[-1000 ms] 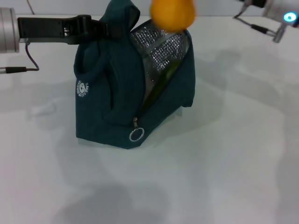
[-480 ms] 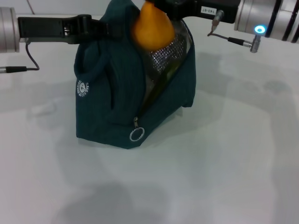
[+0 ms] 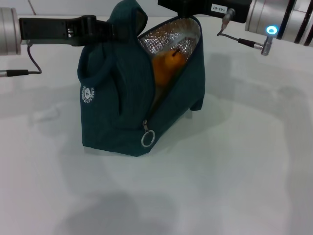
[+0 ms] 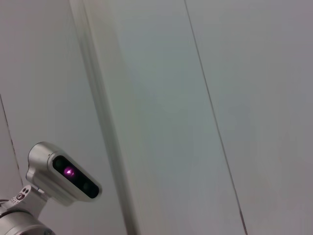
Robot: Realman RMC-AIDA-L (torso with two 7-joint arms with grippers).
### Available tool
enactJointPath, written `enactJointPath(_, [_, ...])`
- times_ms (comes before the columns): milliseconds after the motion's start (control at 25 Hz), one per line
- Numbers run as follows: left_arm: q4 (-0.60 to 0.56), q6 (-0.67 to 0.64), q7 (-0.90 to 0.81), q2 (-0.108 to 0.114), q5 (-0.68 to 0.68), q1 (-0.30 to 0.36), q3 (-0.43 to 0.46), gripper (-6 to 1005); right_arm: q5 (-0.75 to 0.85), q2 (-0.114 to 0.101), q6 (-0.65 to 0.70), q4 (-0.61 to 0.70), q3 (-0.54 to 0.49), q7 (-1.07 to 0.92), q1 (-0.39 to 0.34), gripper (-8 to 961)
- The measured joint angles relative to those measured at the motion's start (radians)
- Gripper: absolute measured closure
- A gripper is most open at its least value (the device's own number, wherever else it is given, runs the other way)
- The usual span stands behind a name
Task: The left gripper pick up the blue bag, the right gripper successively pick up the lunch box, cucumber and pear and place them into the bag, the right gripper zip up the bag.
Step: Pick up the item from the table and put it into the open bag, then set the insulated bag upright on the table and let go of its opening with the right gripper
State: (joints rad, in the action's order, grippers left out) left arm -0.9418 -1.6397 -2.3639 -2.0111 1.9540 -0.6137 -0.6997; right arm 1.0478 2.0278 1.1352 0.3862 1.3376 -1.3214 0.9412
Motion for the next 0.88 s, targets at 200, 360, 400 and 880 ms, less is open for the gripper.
enactJointPath(200, [0.000, 0.000, 0.000, 0.001, 0.000, 0.005, 0.000, 914, -0.041, -0.001, 0.002, 0.015, -0.011, -0.021, -0.047, 634])
enactJointPath(360, [0.000, 0.000, 0.000, 0.004, -0.001, 0.011, 0.000, 913, -0.103, -0.013, 0.006, 0.060, -0.012, -0.154, -0.158, 476])
enactJointPath(400, [0.000, 0.000, 0.000, 0.004, -0.001, 0.011, 0.000, 913, -0.107, -0.017, 0.009, 0.075, -0.012, -0.221, -0.202, 434])
enactJointPath(880, [-0.001, -0.002, 0.000, 0.002, -0.001, 0.001, -0.005, 911, -0.102, -0.022, 0.092, -0.045, -0.009, -0.672, -0.322, 284])
